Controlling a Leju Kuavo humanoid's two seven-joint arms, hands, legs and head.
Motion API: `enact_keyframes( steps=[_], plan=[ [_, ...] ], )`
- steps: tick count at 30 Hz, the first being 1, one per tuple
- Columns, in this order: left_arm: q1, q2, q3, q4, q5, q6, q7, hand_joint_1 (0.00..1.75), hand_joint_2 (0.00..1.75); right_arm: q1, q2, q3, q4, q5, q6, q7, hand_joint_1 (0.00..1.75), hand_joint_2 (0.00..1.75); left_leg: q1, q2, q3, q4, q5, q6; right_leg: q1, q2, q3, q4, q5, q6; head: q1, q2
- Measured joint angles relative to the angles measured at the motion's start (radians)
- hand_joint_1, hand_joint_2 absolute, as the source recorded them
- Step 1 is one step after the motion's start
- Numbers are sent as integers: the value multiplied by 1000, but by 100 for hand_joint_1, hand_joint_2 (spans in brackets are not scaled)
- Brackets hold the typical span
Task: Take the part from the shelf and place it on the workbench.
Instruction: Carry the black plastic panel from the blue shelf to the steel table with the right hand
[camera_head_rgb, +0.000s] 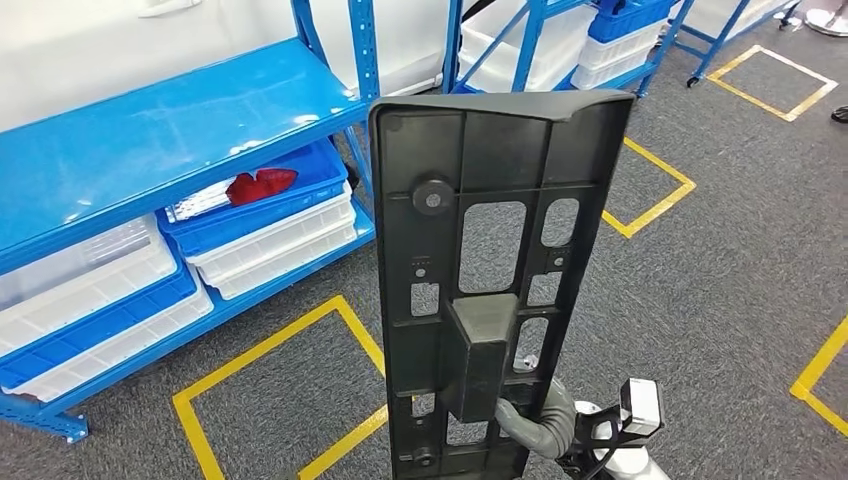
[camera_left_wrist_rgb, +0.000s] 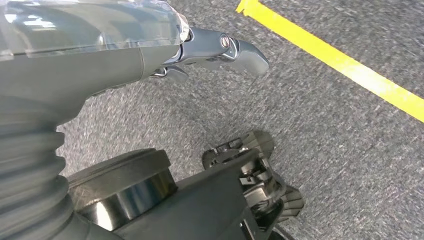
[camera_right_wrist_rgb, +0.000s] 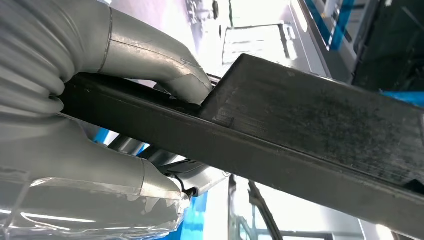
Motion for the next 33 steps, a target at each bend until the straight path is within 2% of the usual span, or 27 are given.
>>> enact_keyframes(
  steps=[1, 3, 4, 6, 7, 8, 9, 10, 11, 12, 13, 14, 16, 17, 19, 20, 21, 22, 24, 25, 26, 27, 28, 29, 31, 32, 33],
  plan=[
    [0, 1, 0, 0, 0, 2, 1, 0, 175, 0, 0, -2, 0, 0, 2, -1, 175, 175, -2, 8, 2, 0, -2, -6, 4, -9, 10, -22, 2, -7, 0, 0],
    [0, 2, 0, 0, 2, 8, 4, 0, 175, 3, 0, -6, 0, -1, 7, -3, 175, 175, -2, 27, 7, -3, -4, -18, 9, 9, 7, -24, 2, -19, 0, 0],
    [-1, 4, 0, 0, 3, 11, 4, 0, 175, 5, 0, -7, 0, 0, 9, -4, 175, 175, -1, 24, 9, 0, -9, -25, 7, 20, 7, -27, 4, -25, 0, 0],
    [-2, 6, 0, 0, 5, 14, 1, 0, 175, 6, 0, -8, 0, 5, 11, -4, 175, 175, 2, -16, -9, 50, -46, -35, 3, 40, 8, -34, 10, -37, 0, 0],
    [-1, 8, 0, 0, 5, 15, -1, 0, 175, 7, -1, -8, 0, 8, 11, -5, 175, 175, 4, -46, -33, 105, -78, -37, 2, 49, 8, -35, 12, -43, 0, 0],
    [1, 10, 0, 0, 5, 16, -3, 0, 175, 6, -2, -8, 0, 12, 11, -6, 175, 175, 4, -65, -66, 174, -113, -38, 3, 60, 7, -35, 13, -46, 0, 0],
    [3, 12, 0, 0, 4, 16, -4, 0, 175, 7, -3, -8, 0, 16, 11, -7, 175, 175, 4, -74, -98, 241, -139, -39, 5, 72, 5, -34, 13, -49, 0, 0],
    [5, 15, 0, 0, 3, 16, -4, 0, 175, 8, -4, -8, 0, 20, 10, -8, 175, 175, 3, -77, -120, 281, -146, -38, 7, 85, 3, -32, 13, -50, 0, 0],
    [6, 17, 0, 0, 3, 16, -4, 0, 175, 9, -4, -8, 0, 23, 10, -9, 175, 175, 3, -79, -125, 287, -134, -37, 8, 99, 2, -30, 13, -50, 0, 0],
    [6, 19, 0, 0, 2, 16, -3, 0, 175, 9, -4, -8, 0, 24, 11, -10, 175, 175, 3, -83, -112, 253, -103, -35, 9, 113, 2, -27, 13, -49, 0, 0],
    [6, 21, -1, 0, 2, 16, -2, 0, 175, 9, -4, -8, 1, 24, 11, -10, 175, 175, 3, -98, -84, 188, -62, -31, 9, 125, 2, -24, 12, -48, 0, 0],
    [6, 22, -1, 0, 2, 16, -1, 0, 175, 9, -4, -8, 1, 24, 11, -11, 175, 175, 4, -125, -55, 121, -31, -26, 8, 136, 1, -21, 12, -47, 0, 0],
    [7, 25, -1, 0, 2, 16, -1, 0, 175, 8, -4, -8, 1, 24, 11, -11, 175, 175, 8, -178, -19, 34, -3, -19, 8, 155, -5, -15, 11, -41, 0, 0],
    [8, 26, -1, 0, 2, 16, 0, 0, 175, 8, -4, -8, 1, 25, 11, -11, 175, 175, 7, -189, -15, 22, -5, -17, 5, 163, -9, -13, 12, -36, 0, 0],
    [10, 27, -2, 0, 2, 16, 0, 0, 175, 9, -3, -8, 0, 25, 11, -11, 175, 175, 4, -172, -13, 13, -2, -11, 0, 187, -17, -14, 18, -21, 0, 0],
    [9, 28, -2, 0, 2, 16, 0, 0, 175, 11, -2, -8, 0, 24, 11, -11, 175, 175, 4, -159, -10, 8, 2, -5, -2, 189, -18, -15, 20, -15, 0, 0],
    [8, 28, -2, 0, 2, 16, 0, 0, 175, 12, 0, -9, 0, 24, 11, -11, 175, 175, 6, -146, -6, 1, 6, 2, -1, 172, -22, -9, 15, -10, 0, 0],
    [7, 28, -3, 0, 2, 17, 0, 0, 175, 11, 1, -9, 1, 24, 12, -11, 175, 175, 8, -132, -3, -6, 10, 7, 1, 145, -35, 16, -1, -6, 0, 0],
    [8, 29, -3, 0, 3, 21, 0, 0, 175, 9, 5, -9, 2, 24, 14, -12, 175, 175, 7, -103, 0, -11, 12, 13, -1, 83, -86, 125, -61, 3, 0, 0],
    [11, 30, -3, 0, 5, 24, -1, 0, 175, 9, 7, -9, 3, 24, 17, -12, 175, 175, 6, -87, -1, -10, 11, 14, -4, 71, -119, 194, -90, 8, 0, 0],
    [13, 31, -3, 0, 6, 28, -3, 0, 175, 11, 8, -9, 5, 25, 20, -13, 175, 175, 5, -72, -1, -10, 10, 13, -7, 67, -142, 242, -105, 13, 0, 0],
    [14, 32, -3, 0, 8, 31, -6, 0, 175, 12, 9, -9, 8, 26, 23, -13, 175, 175, 5, -58, -1, -9, 8, 12, -10, 64, -147, 257, -102, 16, 0, 0],
    [14, 33, -3, 0, 9, 33, -9, 0, 175, 13, 9, -9, 9, 26, 25, -13, 175, 175, 5, -44, 1, -8, 6, 10, -12, 59, -130, 230, -80, 18, 0, 0],
    [13, 33, -3, 0, 9, 34, -12, 0, 175, 14, 9, -9, 10, 27, 27, -14, 175, 175, 5, -32, 3, -7, 3, 7, -13, 48, -95, 167, -48, 18, 0, 0],
    [13, 34, -4, 0, 9, 35, -15, 0, 175, 11, 10, -10, 11, 28, 27, -14, 175, 175, 1, -12, 7, -4, -4, -2, -7, 7, -21, 33, -7, 8, 0, 0],
    [13, 34, -4, 0, 9, 36, -15, 0, 175, 9, 10, -11, 11, 29, 27, -14, 175, 175, -1, -3, 9, -3, -8, -8, -3, -5, -3, -3, -2, 0, 0, 0],
    [12, 35, -4, 0, 9, 38, -14, 0, 175, 7, 10, -12, 11, 31, 25, -14, 175, 175, -3, 5, 10, -3, -11, -14, 2, -8, 2, -16, -5, -9, 0, 0]
  ],
)
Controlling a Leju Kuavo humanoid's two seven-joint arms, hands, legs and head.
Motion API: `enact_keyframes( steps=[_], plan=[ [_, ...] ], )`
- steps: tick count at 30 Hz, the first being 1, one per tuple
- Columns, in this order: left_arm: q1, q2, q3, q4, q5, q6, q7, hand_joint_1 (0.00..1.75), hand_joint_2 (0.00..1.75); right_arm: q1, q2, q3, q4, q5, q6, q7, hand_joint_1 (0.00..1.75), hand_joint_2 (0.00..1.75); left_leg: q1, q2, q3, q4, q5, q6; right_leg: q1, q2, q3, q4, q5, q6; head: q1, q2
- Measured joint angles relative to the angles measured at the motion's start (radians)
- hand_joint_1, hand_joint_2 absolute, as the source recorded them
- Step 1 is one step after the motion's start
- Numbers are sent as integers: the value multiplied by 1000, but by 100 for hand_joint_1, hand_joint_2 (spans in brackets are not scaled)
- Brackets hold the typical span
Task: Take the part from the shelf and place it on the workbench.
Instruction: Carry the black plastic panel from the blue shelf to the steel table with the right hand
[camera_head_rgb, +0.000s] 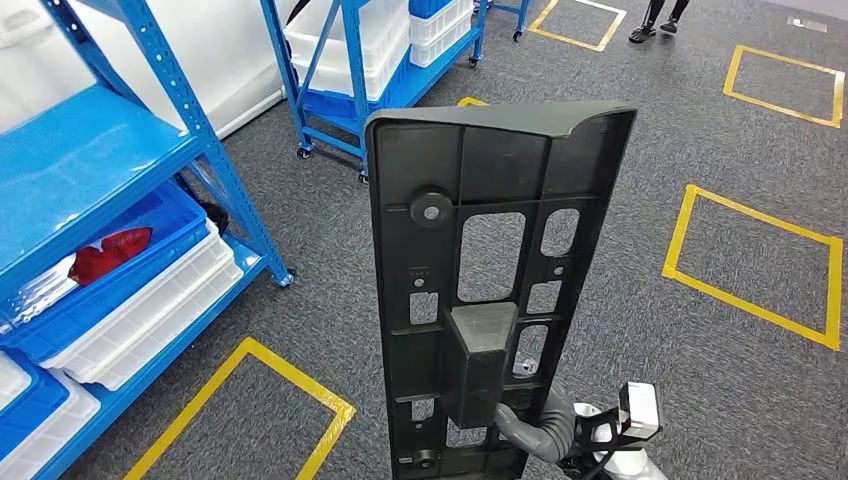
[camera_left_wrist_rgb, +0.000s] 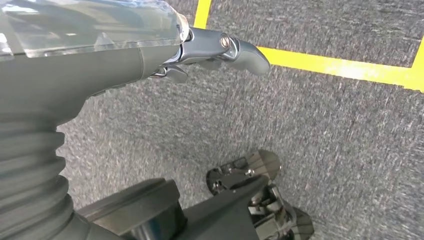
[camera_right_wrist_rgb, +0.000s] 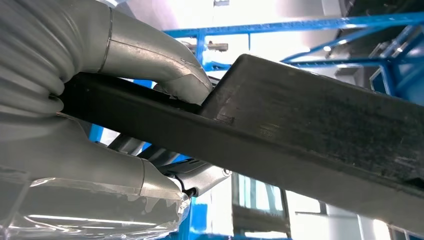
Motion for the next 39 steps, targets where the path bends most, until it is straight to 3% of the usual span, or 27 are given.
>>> enact_keyframes(
  steps=[3, 5, 7, 8, 9, 10, 11, 12, 14, 16, 18, 19, 21, 23, 25, 26, 27, 29, 31, 34, 39],
  plan=[
    [-1, 2, 0, 0, 0, 2, 3, 0, 175, -1, 0, -5, 0, 7, -3, 0, 175, 175, 1, 18, 7, -2, -5, -14, 3, 26, -3, -1, 1, -16, 0, 0],
    [-5, 2, -1, 0, 0, 2, 6, 0, 175, -3, 0, -10, -1, 10, -4, 1, 175, 175, 4, -15, -2, 28, -30, -23, -1, 42, 0, -8, 5, -27, 0, 0],
    [-7, 3, -1, 0, 0, 2, 8, 0, 175, -5, -1, -15, -1, 11, -5, 1, 175, 175, 6, -65, -51, 142, -94, -27, -1, 60, 2, -11, 7, -37, 0, 0],
    [-8, 3, -1, 0, 1, 2, 8, 0, 175, -6, -2, -17, -1, 11, -4, 1, 175, 175, 6, -78, -88, 218, -127, -27, 1, 71, 2, -10, 6, -40, 0, 0],
    [-7, 3, -1, 0, 1, 2, 8, 0, 175, -6, -2, -20, 0, 11, -3, 1, 175, 175, 5, -82, -119, 278, -146, -26, 3, 84, 2, -10, 6, -42, 0, 0],
    [-8, 3, -1, 0, 2, 1, 7, 0, 175, -7, -2, -21, 3, 11, -2, 0, 175, 175, 5, -84, -136, 305, -143, -24, 5, 98, 3, -10, 6, -43, 0, 0],
    [-8, 3, -1, 0, 3, 1, 8, 0, 175, -8, -2, -22, 5, 11, -1, 0, 175, 175, 5, -86, -135, 291, -120, -22, 6, 112, 5, -9, 6, -43, 0, 0],
    [-10, 3, -1, 0, 5, 1, 8, 0, 175, -10, -2, -22, 8, 11, 0, 0, 175, 175, 5, -94, -115, 237, -80, -17, 7, 127, 7, -8, 5, -42, 0, 0],
    [-11, 4, -1, 0, 9, 2, 11, 0, 175, -17, -2, -23, 14, 10, 1, 0, 175, 175, 6, -140, -58, 94, -6, -7, 8, 155, 9, -6, 3, -39, 0, 0],
    [-10, 4, -1, 0, 12, 2, 14, 0, 175, -24, -2, -23, 18, 9, 1, 0, 175, 175, 7, -175, -30, 18, 17, 0, 4, 179, 4, -3, 4, -29, 0, 0],
    [-10, 5, -1, 0, 13, 3, 16, 0, 175, -26, -2, -23, 21, 8, 1, -1, 175, 175, 5, -162, -26, 9, 17, 7, 0, 203, -2, -6, 8, -14, 0, 0],
    [-11, 5, -1, 0, 12, 3, 16, 0, 175, -25, 0, -25, 22, 8, 0, -1, 175, 175, 6, -150, -21, 2, 20, 13, 1, 200, -4, -5, 7, -9, 0, 0],
    [-13, 5, -1, 0, 12, 3, 17, 0, 175, -26, 3, -29, 24, 6, 0, -1, 175, 175, 9, -124, -13, -13, 28, 23, 4, 154, -29, 46, -23, -2, 0, 0],
    [-13, 6, -1, 0, 12, 4, 16, 0, 175, -29, 7, -33, 27, 4, 0, -1, 175, 175, 6, -98, -11, -17, 29, 27, 1, 94, -91, 171, -85, 3, 0, 0],
    [-12, 7, -1, 0, 12, 4, 16, 0, 175, -29, 8, -34, 33, 4, 1, -1, 175, 175, 4, -71, -10, -16, 25, 27, -5, 74, -143, 270, -112, 9, 0, 0],
    [-12, 7, -1, 0, 12, 4, 16, 0, 175, -28, 8, -34, 35, 4, 1, -1, 175, 175, 3, -58, -8, -15, 22, 26, -7, 70, -142, 266, -98, 11, 0, 0],
    [-13, 7, -1, 0, 11, 4, 16, 0, 175, -28, 9, -34, 37, 4, 1, -1, 175, 175, 3, -45, -5, -14, 18, 24, -9, 63, -119, 221, -67, 11, 0, 0],
    [-15, 8, -1, 0, 10, 4, 16, 0, 175, -31, 9, -35, 39, 4, 2, -1, 175, 175, 1, -24, 4, -12, 9, 17, -4, 25, -42, 76, -7, 7, 0, 0],
    [-16, 8, -1, 0, 10, 5, 18, 0, 175, -36, 9, -36, 39, 4, 3, -1, 175, 175, -3, -6, 9, -10, 0, 6, 5, -1, -2, -1, 10, -5, 0, 0],
    [-20, 8, -1, 0, 10, 6, 19, 0, 175, -40, 9, -37, 40, 4, 4, -1, 175, 175, -4, 17, 16, -11, -5, -7, 12, 18, -6, -5, 5, -19, 0, 0],
    [-21, 8, -1, 0, 10, 6, 19, 0, 175, -41, 9, -37, 41, 4, 4, -1, 175, 175, -4, 22, 18, -11, -6, -10, 13, 24, -6, -5, 5, -21, 0, 0]
  ],
)
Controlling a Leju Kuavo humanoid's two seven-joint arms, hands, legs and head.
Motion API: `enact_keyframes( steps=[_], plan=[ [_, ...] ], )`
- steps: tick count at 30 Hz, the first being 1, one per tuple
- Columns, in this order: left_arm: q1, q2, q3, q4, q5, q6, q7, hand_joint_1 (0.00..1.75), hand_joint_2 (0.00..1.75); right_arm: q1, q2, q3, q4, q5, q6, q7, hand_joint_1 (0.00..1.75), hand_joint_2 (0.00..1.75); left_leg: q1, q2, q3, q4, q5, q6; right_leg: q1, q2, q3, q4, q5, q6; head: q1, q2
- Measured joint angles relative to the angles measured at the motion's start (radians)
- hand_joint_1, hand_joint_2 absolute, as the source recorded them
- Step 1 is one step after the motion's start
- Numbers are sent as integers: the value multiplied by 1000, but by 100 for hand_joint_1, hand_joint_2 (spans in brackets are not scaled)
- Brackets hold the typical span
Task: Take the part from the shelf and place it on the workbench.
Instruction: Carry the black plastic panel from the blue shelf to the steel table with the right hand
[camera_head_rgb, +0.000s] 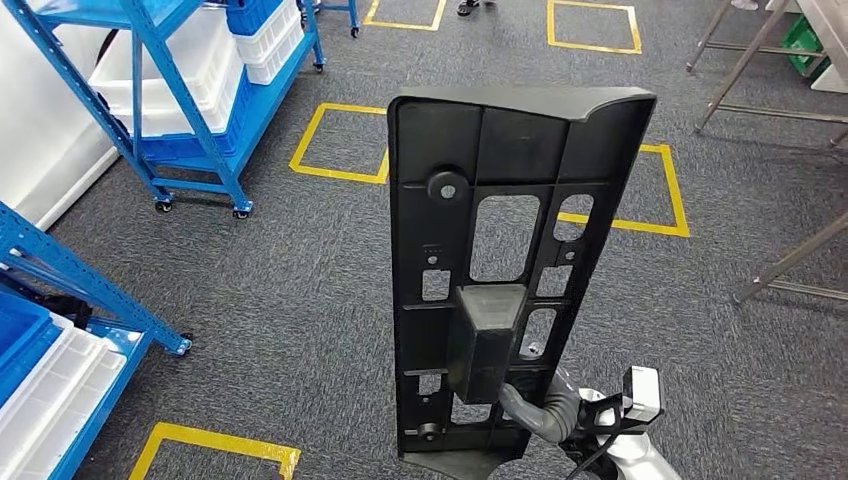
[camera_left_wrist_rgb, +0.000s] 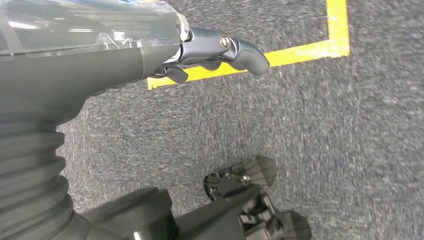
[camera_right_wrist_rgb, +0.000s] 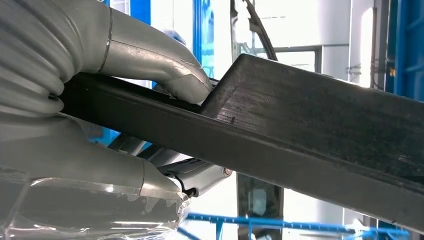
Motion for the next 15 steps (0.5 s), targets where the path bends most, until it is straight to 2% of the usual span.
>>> enact_keyframes(
  steps=[1, 3, 4, 5, 7, 8, 9, 11, 12, 13, 15],
  plan=[
    [-1, 0, 0, 0, 0, 0, -1, 0, 175, 0, 0, 0, 0, 0, 0, 0, 175, 175, 0, 2, 1, 0, -1, -2, -1, 2, 1, -1, 1, -1, 0, 0],
    [-4, 0, 0, 0, 0, 0, -4, 0, 175, -3, 0, -1, 0, 0, 0, 0, 175, 175, 4, -16, -1, 13, -14, -8, -5, 13, 5, -6, 3, -8, 0, 0],
    [-6, 0, -1, 0, 0, 1, -6, 0, 175, -7, 0, -1, 2, 0, 1, 0, 175, 175, 6, -41, -23, 63, -43, -12, -7, 23, 7, -9, 4, -14, 0, 0],
    [-7, 0, -1, 0, 0, 0, -6, 0, 175, -12, -1, 0, 4, 0, 1, 0, 175, 175, 8, -70, -66, 148, -76, -14, -6, 42, 8, -9, 5, -19, 0, 0],
    [-7, 3, 0, 0, 4, 2, 0, 0, 175, -24, -2, 0, 9, -4, 1, 2, 175, 175, 9, -162, -91, 147, -50, -2, -2, 104, 7, -5, 4, -22, 0, 0],
    [-5, 4, 0, 0, 7, 2, 2, 0, 175, -27, -2, 1, 11, -7, 1, 2, 175, 175, 9, -189, -82, 102, -15, 5, -3, 134, 5, -2, 4, -17, 0, 0],
    [-4, 6, 0, 0, 10, 4, 3, 0, 175, -29, -2, 1, 11, -11, 0, 3, 175, 175, 7, -212, -51, 22, 26, 13, -7, 157, 2, -2, 6, -10, 0, 0],
    [-1, 6, 0, 0, 12, 5, 0, 0, 175, -29, -1, 1, 12, -13, 1, 3, 175, 175, 7, -189, -45, 11, 30, 22, -11, 177, -3, -6, 10, 4, 0, 0],
    [0, 7, 1, 0, 12, 5, -1, 0, 175, -29, 0, 1, 12, -14, 2, 3, 175, 175, 8, -176, -40, 2, 35, 28, -9, 164, -6, -1, 6, 9, 0, 0],
    [0, 7, 1, 0, 12, 5, -2, 0, 175, -31, 1, 1, 12, -14, 2, 3, 175, 175, 9, -162, -35, -7, 40, 33, -7, 138, -18, 22, -9, 12, 0, 0],
    [2, 8, 1, 0, 12, 5, 1, 0, 175, -36, 3, 2, 14, -16, 3, 4, 175, 175, 8, -135, -29, -17, 43, 39, -7, 73, -69, 127, -65, 17, 0, 0]
  ],
)
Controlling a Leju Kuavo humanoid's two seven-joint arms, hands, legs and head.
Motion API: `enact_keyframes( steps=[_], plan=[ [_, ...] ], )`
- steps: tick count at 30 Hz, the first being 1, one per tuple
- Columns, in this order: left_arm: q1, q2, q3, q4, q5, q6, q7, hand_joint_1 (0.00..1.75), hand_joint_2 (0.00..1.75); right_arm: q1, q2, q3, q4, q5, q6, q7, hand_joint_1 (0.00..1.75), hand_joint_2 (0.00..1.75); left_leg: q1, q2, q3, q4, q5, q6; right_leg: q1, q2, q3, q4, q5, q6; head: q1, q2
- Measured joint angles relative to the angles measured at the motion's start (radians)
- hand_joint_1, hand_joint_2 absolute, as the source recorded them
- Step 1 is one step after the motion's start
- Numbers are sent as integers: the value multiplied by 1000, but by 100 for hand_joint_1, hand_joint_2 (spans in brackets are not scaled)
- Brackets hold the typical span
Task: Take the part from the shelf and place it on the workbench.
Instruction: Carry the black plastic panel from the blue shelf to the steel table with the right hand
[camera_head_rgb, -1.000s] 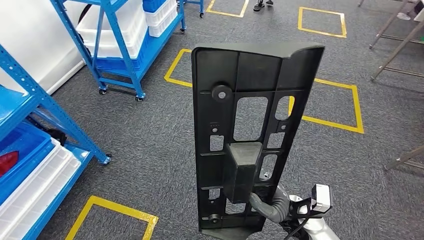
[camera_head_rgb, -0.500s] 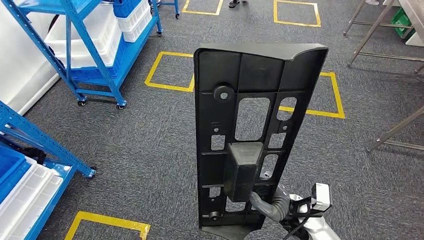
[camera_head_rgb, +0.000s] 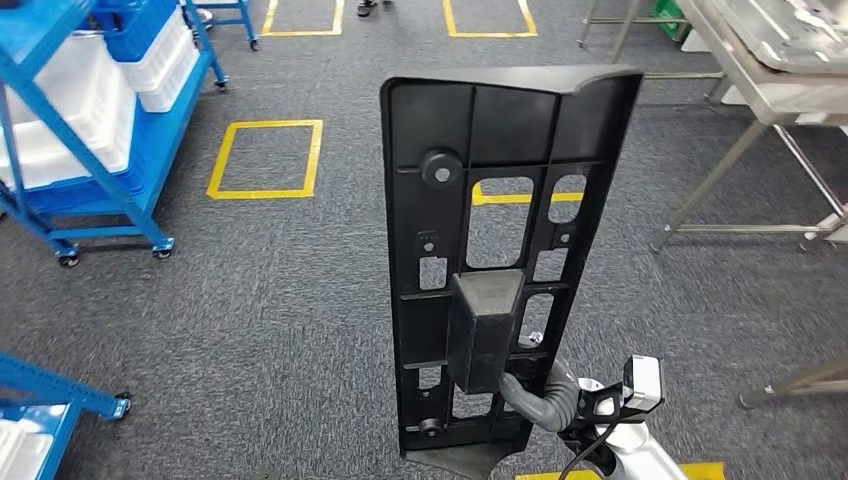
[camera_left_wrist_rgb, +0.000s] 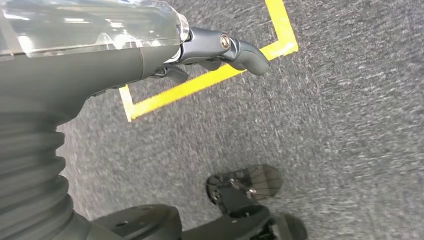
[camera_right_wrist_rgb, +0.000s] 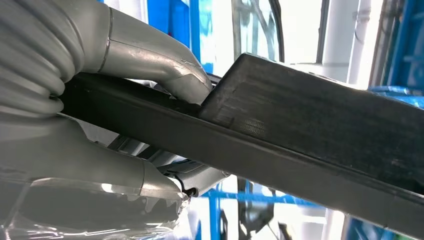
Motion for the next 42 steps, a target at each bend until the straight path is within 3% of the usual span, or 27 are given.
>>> enact_keyframes(
  steps=[2, 3, 4, 5, 7, 9, 11, 13, 14, 16, 17, 18, 19, 20, 22, 23, 25, 27, 29, 31, 33, 34, 36, 37, 39, 40, 42],
  plan=[
    [6, 2, 0, 0, 3, 0, 6, 0, 175, -1, 2, 1, 4, -5, 1, 2, 175, 175, -3, 29, 0, 1, -3, 2, -9, -20, -62, 123, -45, 9, 0, 0],
    [8, 3, 1, 0, 4, 0, 7, 0, 175, -1, 3, 2, 7, -8, 2, 4, 175, 175, -4, 43, 1, 1, -6, 1, -14, -23, -74, 146, -44, 13, 0, 0],
    [9, 3, 1, 0, 6, 0, 6, 0, 175, -2, 3, 3, 10, -11, 3, 7, 175, 175, -3, 55, 3, 3, -9, -1, -19, -28, -64, 126, -24, 17, 0, 0],
    [9, 3, 1, 0, 6, 0, 4, 0, 175, -2, 3, 3, 11, -14, 6, 10, 175, 175, -3, 66, 5, 5, -13, -3, -22, -40, -31, 65, 11, 20, 0, 0],
    [9, 4, 1, 0, 7, 0, -2, 0, 175, -6, 3, 3, 13, -18, 11, 14, 175, 175, -5, 86, 10, 12, -23, -13, -19, -90, 44, -77, 61, 17, 0, 0],
    [8, 4, 1, 0, 7, 1, -5, 0, 175, -9, 3, 3, 15, -22, 14, 15, 175, 175, -9, 102, 14, 16, -32, -25, -10, -115, 72, -133, 67, 5, 0, 0],
    [7, 4, 1, 0, 7, 1, -5, 0, 175, -11, 3, 3, 17, -26, 14, 15, 175, 175, -9, 121, 19, 16, -38, -36, -5, -92, 71, -133, 67, -7, 0, 0],
    [5, 4, 1, 0, 7, 1, -4, 0, 175, -13, 3, 3, 18, -28, 15, 15, 175, 175, -3, 103, 13, 47, -64, -48, -8, -70, 75, -139, 70, -20, 0, 0],
    [4, 4, 1, 0, 6, 1, -3, 0, 175, -14, 2, 3, 19, -29, 15, 15, 175, 175, -1, 81, -4, 90, -90, -52, -10, -59, 78, -142, 71, -26, 0, 0],
    [7, 4, 1, 0, 2, 1, -2, 0, 175, -15, -1, 4, 20, -30, 15, 15, 175, 175, 2, 40, -71, 228, -156, -56, -9, -37, 78, -143, 71, -32, 0, 0],
    [9, 4, 1, 0, 0, 0, -2, 0, 175, -13, -2, 4, 20, -30, 16, 15, 175, 175, 2, 33, -104, 290, -177, -57, -7, -24, 78, -143, 70, -33, 0, 0],
    [10, 4, 1, 0, -3, 0, -3, 0, 175, -11, -3, 4, 21, -30, 17, 15, 175, 175, 2, 29, -126, 325, -180, -56, -6, -10, 78, -142, 70, -34, 0, 0],
    [10, 4, 1, 0, -4, 0, -3, 0, 175, -8, -3, 4, 21, -29, 18, 15, 175, 175, 2, 27, -129, 319, -161, -55, -5, 4, 79, -141, 70, -33, 0, 0],
    [9, 4, 1, 0, -4, 0, -4, 0, 175, -7, -3, 4, 21, -29, 18, 15, 175, 175, 2, 21, -112, 270, -123, -53, -4, 18, 80, -139, 69, -32, 0, 0],
    [7, 4, 1, 0, -4, 1, -4, 0, 175, -6, -3, 4, 22, -29, 18, 15, 175, 175, 5, -17, -54, 125, -47, -46, -4, 46, 80, -133, 67, -27, 0, 0],
    [6, 4, 1, 0, -4, 1, -5, 0, 175, -6, -3, 4, 22, -29, 18, 15, 175, 175, 6, -37, -32, 73, -27, -42, -5, 59, 77, -130, 66, -22, 0, 0],
    [4, 5, 1, 0, -4, 0, -7, 0, 175, -4, -3, 3, 22, -29, 18, 14, 175, 175, 4, -50, -20, 42, -25, -34, -8, 80, 71, -128, 69, -10, 0, 0],
    [0, 4, 1, 0, -3, 0, -10, 0, 175, 0, -1, 2, 23, -29, 19, 11, 175, 175, 3, -29, -17, 37, -19, -20, -11, 88, 66, -130, 71, 3, 0, 0],
    [-4, 2, 1, 0, -2, 2, -11, 0, 175, -1, 4, 0, 25, -29, 21, 7, 175, 175, 5, -7, -14, 25, -11, -5, -8, 47, 43, -86, 42, 11, 0, 0],
    [-3, 3, 1, 0, -2, 5, -10, 0, 175, -5, 9, -2, 30, -28, 23, 3, 175, 175, 2, 16, -14, 21, -10, 1, -8, -6, -13, 36, -22, 15, 0, 0],
    [2, 5, 1, 0, -1, 7, -8, 0, 175, -6, 11, -3, 36, -28, 23, 0, 175, 175, -2, 42, -14, 22, -12, 3, -12, -22, -63, 143, -58, 19, 0, 0],
    [3, 7, 1, 0, -1, 8, -7, 0, 175, -6, 11, -3, 39, -28, 24, 0, 175, 175, -4, 55, -14, 22, -14, 3, -13, -26, -62, 147, -50, 19, 0, 0],
    [3, 8, 1, 0, 0, 8, -6, 0, 175, -6, 11, -3, 43, -28, 24, 0, 175, 175, -5, 77, -9, 23, -18, 0, -12, -47, -1, 39, 10, 15, 0, 0],
    [3, 8, 1, 0, 0, 7, -6, 0, 175, -8, 11, -4, 43, -28, 24, 0, 175, 175, -7, 86, -7, 24, -21, -3, -7, -73, 39, -35, 33, 10, 0, 0],
    [3, 9, 1, 0, 3, 7, -7, 0, 175, -12, 11, -4, 44, -28, 24, 0, 175, 175, -12, 104, -4, 27, -27, -12, 4, -110, 85, -125, 53, -2, 0, 0],
    [4, 9, 1, 0, 4, 7, -8, 0, 175, -14, 11, -5, 45, -28, 24, 0, 175, 175, -14, 114, -2, 27, -30, -17, 9, -112, 88, -135, 49, -7, 0, 0],
    [2, 10, 1, 0, 6, 5, -14, 0, 175, -16, 11, -5, 48, -28, 25, -1, 175, 175, -13, 129, 2, 29, -36, -28, 8, -86, 87, -138, 52, -16, 0, 0]
  ],
)
